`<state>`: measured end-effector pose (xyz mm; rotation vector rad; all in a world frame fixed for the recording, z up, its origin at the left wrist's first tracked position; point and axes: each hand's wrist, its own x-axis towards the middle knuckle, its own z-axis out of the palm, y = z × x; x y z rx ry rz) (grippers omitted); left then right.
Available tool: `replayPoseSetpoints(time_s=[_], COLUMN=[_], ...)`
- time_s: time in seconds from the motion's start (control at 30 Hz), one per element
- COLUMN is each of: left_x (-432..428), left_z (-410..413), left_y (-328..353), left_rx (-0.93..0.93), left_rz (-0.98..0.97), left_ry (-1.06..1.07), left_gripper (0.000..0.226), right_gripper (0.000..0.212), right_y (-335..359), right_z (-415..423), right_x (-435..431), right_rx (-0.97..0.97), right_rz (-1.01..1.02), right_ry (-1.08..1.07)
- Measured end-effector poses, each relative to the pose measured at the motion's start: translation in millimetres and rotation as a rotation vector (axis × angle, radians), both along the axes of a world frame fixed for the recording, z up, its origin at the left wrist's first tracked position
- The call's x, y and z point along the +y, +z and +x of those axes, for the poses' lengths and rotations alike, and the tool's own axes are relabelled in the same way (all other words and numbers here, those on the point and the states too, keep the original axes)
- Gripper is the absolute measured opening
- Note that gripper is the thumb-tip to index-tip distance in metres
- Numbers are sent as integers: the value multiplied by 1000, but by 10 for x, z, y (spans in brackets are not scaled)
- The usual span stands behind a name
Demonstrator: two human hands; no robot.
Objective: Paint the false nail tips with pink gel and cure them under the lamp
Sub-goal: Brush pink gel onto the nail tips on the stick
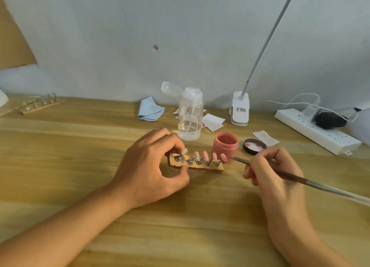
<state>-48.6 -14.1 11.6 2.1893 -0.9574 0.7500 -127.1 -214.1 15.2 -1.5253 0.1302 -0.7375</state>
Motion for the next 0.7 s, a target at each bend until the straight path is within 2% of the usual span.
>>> replayPoseSetpoints(time_s=[0.33, 0.53, 0.63, 0.7], left_x=[-9, -4, -8, -11], left_z=[-4, -5, 0, 4], left_y=[-2, -4, -2, 1], left_rx=[4, 0, 0, 1], left_rz=[-11, -16, -15, -13], left_ry=[5, 1, 0, -2], left_gripper=[17, 17, 17, 17], right_gripper=[21, 18, 26, 22], right_y=[0, -24, -12, 9], right_z=[17, 28, 14, 10], right_x=[30, -5, -4, 21], right_rx=[82, 99, 72, 45], right_rz=[-28, -20, -25, -20], right_ry=[60, -28, -41, -5])
